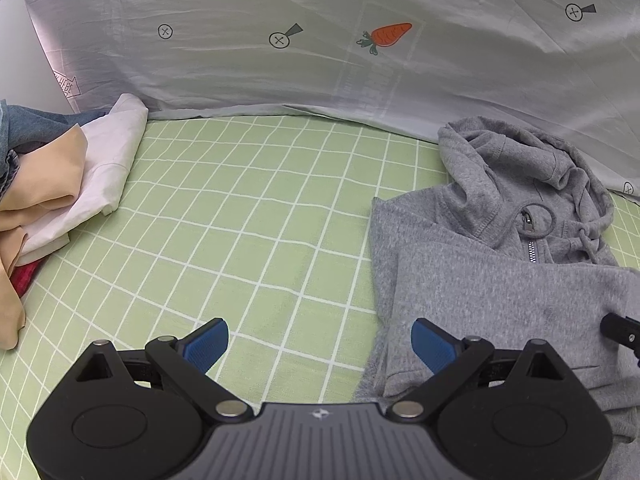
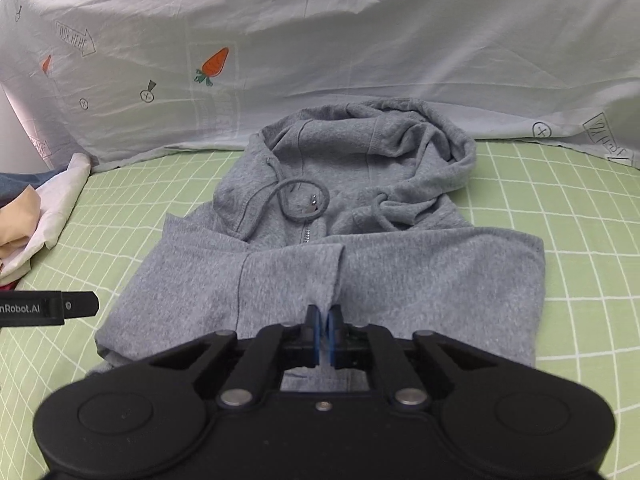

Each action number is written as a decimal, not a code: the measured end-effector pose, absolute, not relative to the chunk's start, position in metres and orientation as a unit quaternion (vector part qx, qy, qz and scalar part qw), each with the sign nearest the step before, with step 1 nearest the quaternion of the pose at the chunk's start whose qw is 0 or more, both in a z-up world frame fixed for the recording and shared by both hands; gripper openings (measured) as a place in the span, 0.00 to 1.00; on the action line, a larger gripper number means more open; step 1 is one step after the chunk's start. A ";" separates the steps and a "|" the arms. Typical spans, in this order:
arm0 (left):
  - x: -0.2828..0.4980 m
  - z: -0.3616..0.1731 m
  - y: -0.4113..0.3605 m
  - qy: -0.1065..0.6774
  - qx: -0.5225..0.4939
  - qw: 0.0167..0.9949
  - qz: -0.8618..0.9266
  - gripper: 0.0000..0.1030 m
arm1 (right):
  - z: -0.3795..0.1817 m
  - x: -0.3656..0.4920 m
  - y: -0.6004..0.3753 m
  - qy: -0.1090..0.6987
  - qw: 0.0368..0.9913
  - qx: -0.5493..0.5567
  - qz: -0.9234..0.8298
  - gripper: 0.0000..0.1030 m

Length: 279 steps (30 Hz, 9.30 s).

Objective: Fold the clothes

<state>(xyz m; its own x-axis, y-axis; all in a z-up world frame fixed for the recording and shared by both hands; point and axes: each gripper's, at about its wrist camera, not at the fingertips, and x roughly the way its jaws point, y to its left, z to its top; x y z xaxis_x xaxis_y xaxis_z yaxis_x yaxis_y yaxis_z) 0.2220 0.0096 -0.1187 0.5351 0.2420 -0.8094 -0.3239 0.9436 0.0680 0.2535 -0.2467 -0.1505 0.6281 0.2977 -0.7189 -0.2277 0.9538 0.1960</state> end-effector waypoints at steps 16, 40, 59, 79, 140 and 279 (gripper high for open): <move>0.252 -0.114 0.008 0.446 -0.074 0.884 0.115 0.95 | -0.162 0.272 -0.305 0.416 0.909 0.011 0.009 0.91; 0.462 -0.158 -0.010 0.445 0.014 0.894 0.056 0.95 | -0.201 0.447 -0.305 0.391 0.917 -0.063 -0.041 0.98; 0.417 -0.116 0.014 0.431 0.005 0.892 0.139 0.95 | -0.138 0.402 -0.320 0.308 0.939 -0.121 -0.098 0.98; 0.363 -0.102 0.010 0.416 -0.040 0.900 0.123 0.95 | -0.120 0.319 -0.332 0.288 0.941 -0.131 -0.120 0.98; 0.221 -0.121 -0.022 0.419 0.023 0.907 0.040 0.96 | -0.135 0.215 -0.304 0.348 0.932 -0.096 -0.010 0.99; 0.243 -0.134 0.072 0.428 -0.210 0.875 0.083 0.47 | -0.142 0.298 -0.329 0.385 0.910 0.153 -0.016 0.49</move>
<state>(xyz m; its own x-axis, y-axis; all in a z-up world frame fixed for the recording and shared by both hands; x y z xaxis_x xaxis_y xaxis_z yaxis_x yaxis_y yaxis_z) 0.2434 0.0719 -0.1344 0.6203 -0.0348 -0.7836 -0.3250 0.8978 -0.2972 0.2977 -0.3290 -0.1421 0.7030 0.0876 -0.7058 0.1475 0.9529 0.2652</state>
